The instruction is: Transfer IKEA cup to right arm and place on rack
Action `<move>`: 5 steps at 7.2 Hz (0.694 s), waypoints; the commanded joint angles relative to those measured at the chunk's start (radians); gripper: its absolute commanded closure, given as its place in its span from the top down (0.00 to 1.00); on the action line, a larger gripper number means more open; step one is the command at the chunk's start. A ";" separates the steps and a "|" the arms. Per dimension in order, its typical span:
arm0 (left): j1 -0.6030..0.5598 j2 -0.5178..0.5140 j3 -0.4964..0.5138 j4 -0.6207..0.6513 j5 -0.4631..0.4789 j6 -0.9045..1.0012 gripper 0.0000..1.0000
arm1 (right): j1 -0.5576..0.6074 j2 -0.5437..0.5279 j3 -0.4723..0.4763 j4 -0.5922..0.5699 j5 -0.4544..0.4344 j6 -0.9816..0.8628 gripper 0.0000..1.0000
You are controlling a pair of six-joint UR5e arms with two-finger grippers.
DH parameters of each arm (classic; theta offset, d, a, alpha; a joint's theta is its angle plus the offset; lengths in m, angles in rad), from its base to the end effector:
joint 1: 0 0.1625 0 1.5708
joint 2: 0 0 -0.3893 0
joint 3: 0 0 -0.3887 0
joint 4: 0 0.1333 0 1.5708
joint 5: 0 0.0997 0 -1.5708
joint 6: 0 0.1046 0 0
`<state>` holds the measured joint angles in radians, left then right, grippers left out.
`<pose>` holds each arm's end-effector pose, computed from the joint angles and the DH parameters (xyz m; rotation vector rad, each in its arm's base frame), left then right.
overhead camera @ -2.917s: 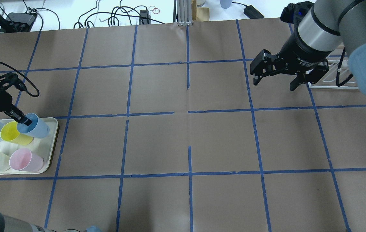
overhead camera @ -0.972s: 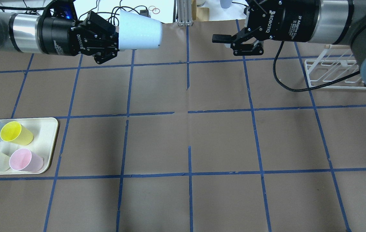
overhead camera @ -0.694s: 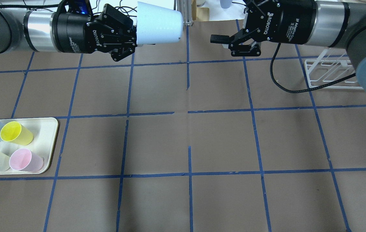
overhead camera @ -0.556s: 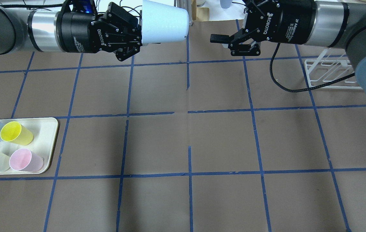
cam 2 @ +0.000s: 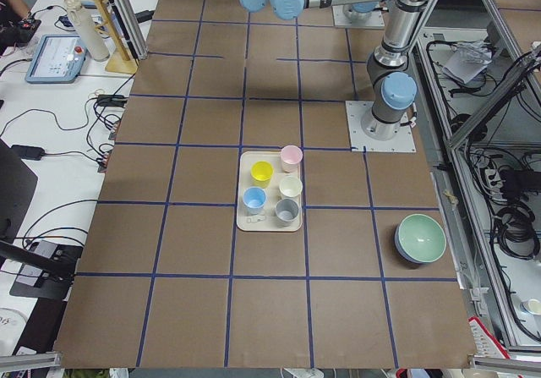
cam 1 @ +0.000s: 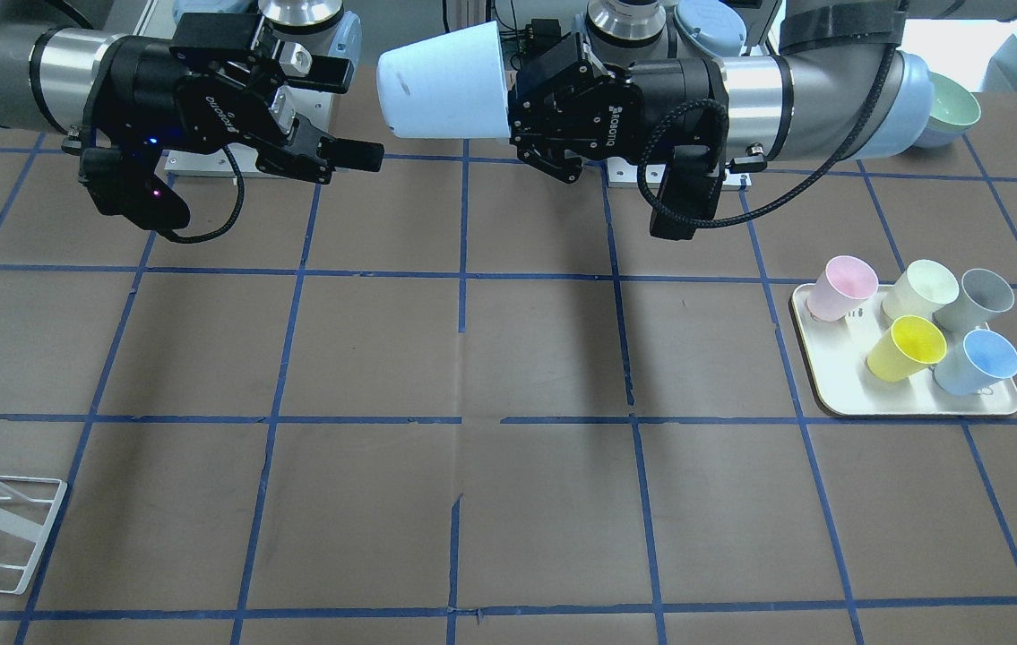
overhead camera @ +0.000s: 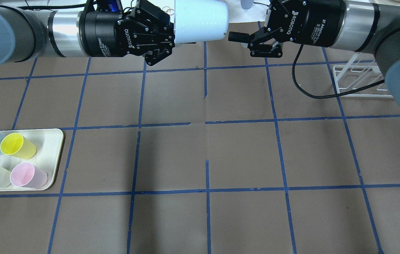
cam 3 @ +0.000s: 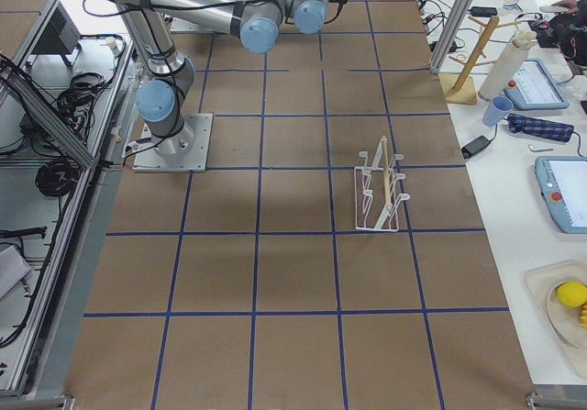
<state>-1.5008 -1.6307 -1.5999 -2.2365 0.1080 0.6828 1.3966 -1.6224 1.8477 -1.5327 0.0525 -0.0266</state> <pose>-0.2035 -0.4908 0.4400 0.0583 -1.6487 -0.0602 0.1550 -0.4908 0.4438 0.3206 1.4860 0.0394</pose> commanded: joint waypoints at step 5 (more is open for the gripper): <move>-0.010 0.000 -0.002 0.005 -0.011 -0.019 0.00 | 0.038 -0.011 -0.001 0.063 0.001 0.033 0.99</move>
<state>-1.5109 -1.6284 -1.6014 -2.2320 0.0950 0.6650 1.4265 -1.6333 1.8474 -1.4748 0.0508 -0.0049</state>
